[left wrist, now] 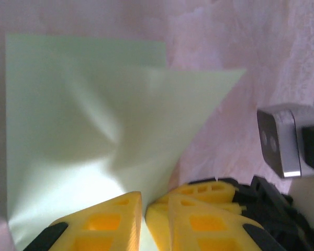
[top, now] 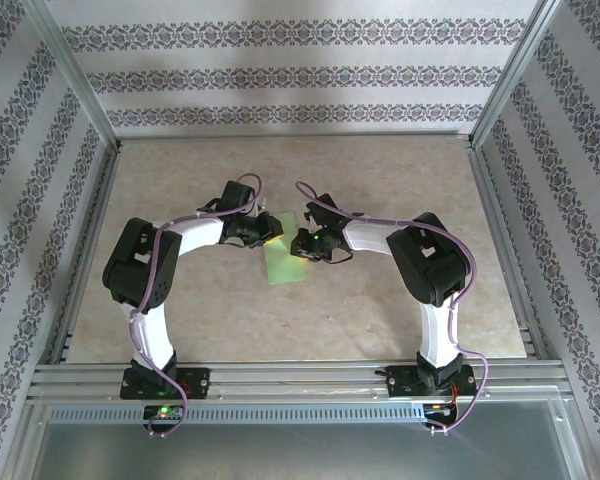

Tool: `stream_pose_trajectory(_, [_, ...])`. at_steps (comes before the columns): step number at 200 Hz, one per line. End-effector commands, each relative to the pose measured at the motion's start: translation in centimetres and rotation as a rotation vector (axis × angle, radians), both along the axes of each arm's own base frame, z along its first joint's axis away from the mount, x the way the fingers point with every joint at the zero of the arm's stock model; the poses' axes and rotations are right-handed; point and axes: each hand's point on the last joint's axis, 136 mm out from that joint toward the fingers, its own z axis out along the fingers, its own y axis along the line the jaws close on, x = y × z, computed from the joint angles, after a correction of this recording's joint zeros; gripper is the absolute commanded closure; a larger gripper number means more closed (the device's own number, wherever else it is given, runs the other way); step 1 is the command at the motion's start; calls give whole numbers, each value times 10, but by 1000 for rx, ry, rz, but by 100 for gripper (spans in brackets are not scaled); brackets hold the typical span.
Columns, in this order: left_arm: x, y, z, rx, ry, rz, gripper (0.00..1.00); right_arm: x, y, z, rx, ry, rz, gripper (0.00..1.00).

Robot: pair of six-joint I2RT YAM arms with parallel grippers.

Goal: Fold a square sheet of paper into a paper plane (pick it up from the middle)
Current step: First fold the square sheet of paper in half at the center of the table.

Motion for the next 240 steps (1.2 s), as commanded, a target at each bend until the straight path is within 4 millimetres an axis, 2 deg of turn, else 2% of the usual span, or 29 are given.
stream_pose_trajectory(1, [13, 0, -8, 14, -7, 10, 79, -72, -85, -90, -382, 288, -37, 81])
stream_pose_trajectory(45, [17, 23, -32, 76, 5, 34, 80, -74, -86, -90, -384, 289, -37, 81])
stream_pose_trajectory(91, [28, 55, -43, 96, -1, 77, 79, -77, -89, -92, -391, 296, -35, 81])
stream_pose_trajectory(121, [38, 74, -47, 129, 2, 91, 79, -76, -89, -91, -389, 295, -35, 81])
stream_pose_trajectory(137, [42, 77, -40, 146, -8, 77, 79, -77, -89, -91, -390, 295, -34, 81])
stream_pose_trajectory(160, [45, 69, -13, 97, -48, 64, 79, -76, -88, -90, -387, 293, -32, 81])
stream_pose_trajectory(177, [42, 52, 11, 22, -91, 52, 79, -76, -88, -90, -389, 293, -24, 81])
stream_pose_trajectory(192, [37, 36, 24, -18, -116, 27, 79, -76, -88, -88, -391, 288, -13, 81])
stream_pose_trajectory(216, [33, 14, 24, -40, -110, -15, 79, -75, -87, -86, -391, 285, -3, 80])
stream_pose_trajectory(240, [38, 11, 8, -18, -78, -12, 79, -75, -87, -86, -391, 289, -1, 80])
